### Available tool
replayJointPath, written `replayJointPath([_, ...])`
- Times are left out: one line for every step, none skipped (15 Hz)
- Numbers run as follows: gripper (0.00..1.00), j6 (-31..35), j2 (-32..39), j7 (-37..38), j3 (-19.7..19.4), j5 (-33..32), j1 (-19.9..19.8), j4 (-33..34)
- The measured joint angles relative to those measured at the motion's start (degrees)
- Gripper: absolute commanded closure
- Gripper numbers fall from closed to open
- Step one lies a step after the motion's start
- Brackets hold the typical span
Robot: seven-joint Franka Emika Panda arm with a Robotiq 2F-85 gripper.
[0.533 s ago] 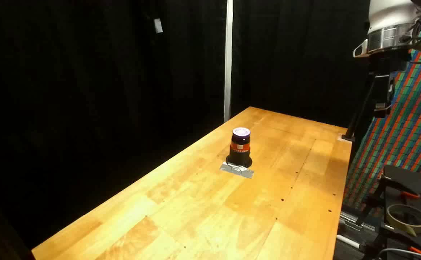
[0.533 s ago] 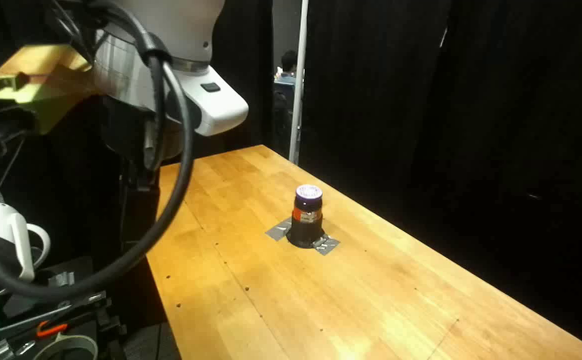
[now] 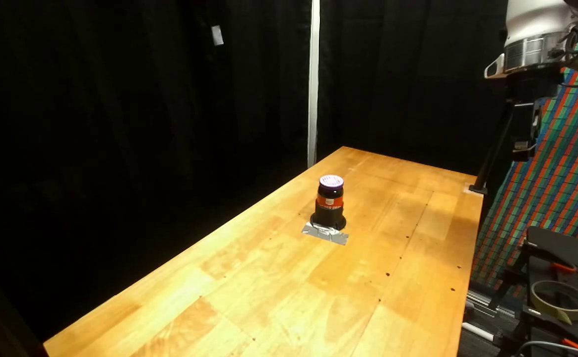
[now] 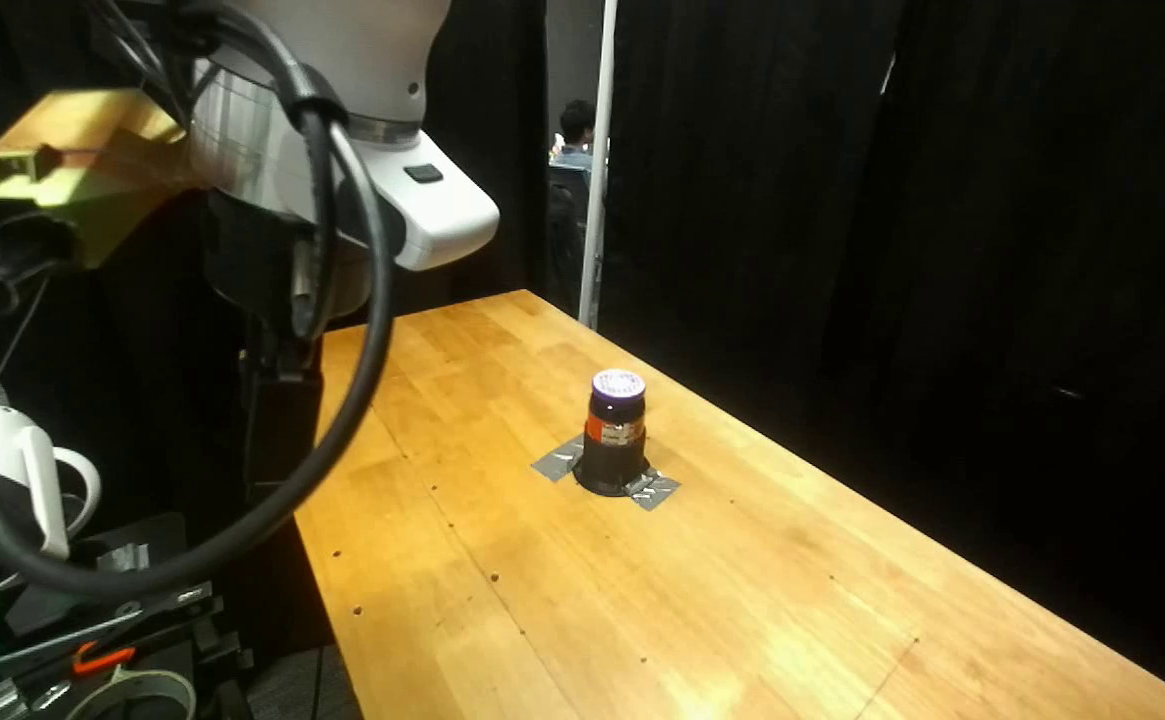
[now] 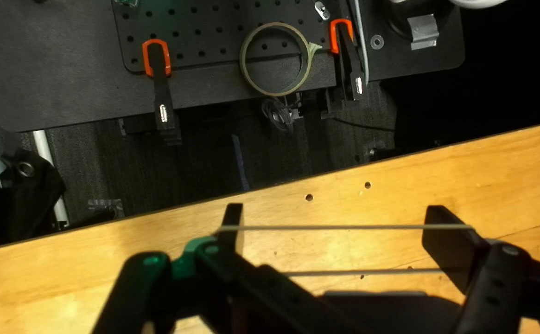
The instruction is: Put the rubber band on the jar
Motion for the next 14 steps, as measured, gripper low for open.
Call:
replayJointPath([0.0, 0.5, 0.3, -0.7, 0.0, 0.0, 0.0, 0.1])
replayJointPath([0.0, 1.4, 1.0, -1.7, 0.0, 0.0, 0.0, 0.4])
replayJointPath([0.0, 2.8, 2.2, -3.0, 0.0, 0.0, 0.0, 1.1])
replayJointPath([0.0, 4.3, 3.7, -4.2, 0.0, 0.0, 0.0, 2.1])
replayJointPath([0.0, 5.9, 5.7, -5.5, 0.0, 0.0, 0.1, 3.5])
replayJointPath([0.0, 7.4, 8.1, -6.8, 0.0, 0.1, 0.3, 5.3])
replayJointPath([0.0, 8.9, 11.0, -7.7, 0.2, 0.3, 0.5, 7.5])
replayJointPath([0.0, 10.3, 13.7, -8.2, 0.4, 0.8, 0.7, 9.7])
replayJointPath([0.0, 11.5, 16.7, -8.8, 0.7, 1.6, 1.0, 12.1])
replayJointPath([0.0, 12.4, 19.8, -9.4, 1.1, 2.5, 1.3, 14.8])
replayJointPath([0.0, 12.9, 23.0, -9.9, 1.7, 3.4, 1.5, 17.6])
replayJointPath([0.0, 12.9, 26.2, -10.6, 2.4, 4.5, 1.6, 20.6])
replayJointPath([0.0, 12.9, 29.3, -11.1, 3.2, 5.3, 1.7, 23.6])
replayJointPath([0.0, 12.9, 32.5, -11.7, 4.2, 6.1, 1.7, 26.7])
